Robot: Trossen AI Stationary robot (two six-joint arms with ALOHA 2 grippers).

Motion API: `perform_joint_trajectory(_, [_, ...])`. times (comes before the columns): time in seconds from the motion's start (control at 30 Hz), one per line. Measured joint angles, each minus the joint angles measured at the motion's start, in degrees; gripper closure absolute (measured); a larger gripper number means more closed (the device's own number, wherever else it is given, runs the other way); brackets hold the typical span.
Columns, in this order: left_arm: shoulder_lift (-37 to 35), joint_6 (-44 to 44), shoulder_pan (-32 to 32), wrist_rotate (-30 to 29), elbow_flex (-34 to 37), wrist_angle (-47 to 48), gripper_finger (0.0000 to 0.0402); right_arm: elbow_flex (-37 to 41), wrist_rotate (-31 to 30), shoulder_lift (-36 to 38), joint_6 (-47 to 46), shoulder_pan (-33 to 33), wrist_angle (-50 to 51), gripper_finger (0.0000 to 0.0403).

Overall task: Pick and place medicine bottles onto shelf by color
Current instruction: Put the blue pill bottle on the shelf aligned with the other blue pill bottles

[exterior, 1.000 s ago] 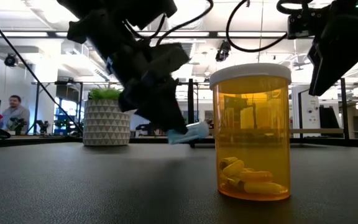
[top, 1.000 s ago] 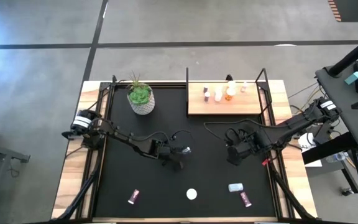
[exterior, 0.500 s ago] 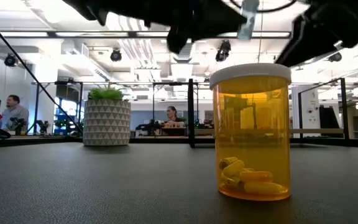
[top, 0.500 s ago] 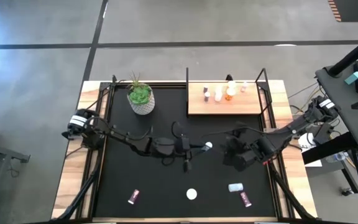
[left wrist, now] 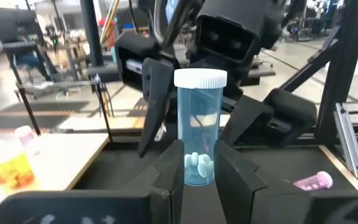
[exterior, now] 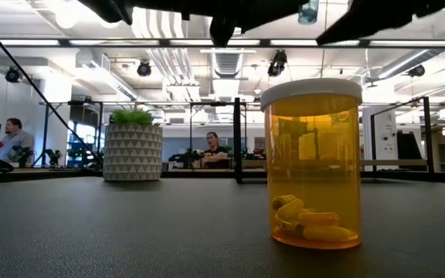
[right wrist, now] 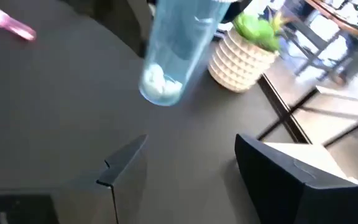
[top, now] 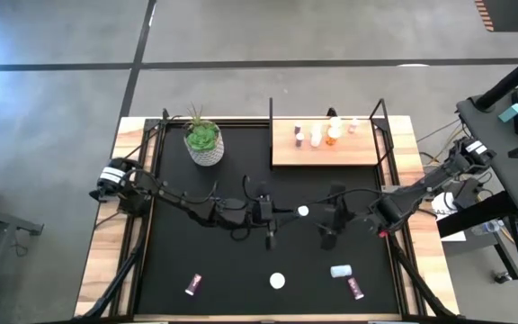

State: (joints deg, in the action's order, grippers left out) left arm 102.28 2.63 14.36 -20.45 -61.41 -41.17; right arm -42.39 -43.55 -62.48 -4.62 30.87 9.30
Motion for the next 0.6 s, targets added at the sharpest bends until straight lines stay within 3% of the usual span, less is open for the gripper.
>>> perform_joint_trajectory(0.2, [0.0, 4.2, 0.0, 0.0, 0.0, -4.0, 0.0341, 4.4, 7.5, 6.9, 2.3, -2.4, -8.2, 0.0175])
perform_joint_trajectory(0.37, [0.2, 5.9, 0.0, 0.0, 0.0, -5.0, 0.0341, 10.1, 17.8, 10.5, 3.3, -5.4, -19.2, 0.0175])
perform_joint_trajectory(0.6, [1.6, 5.6, 0.0, 0.0, 0.0, -4.9, 0.0341, 12.3, 18.5, 12.4, 3.9, -6.9, -23.2, 0.0175])
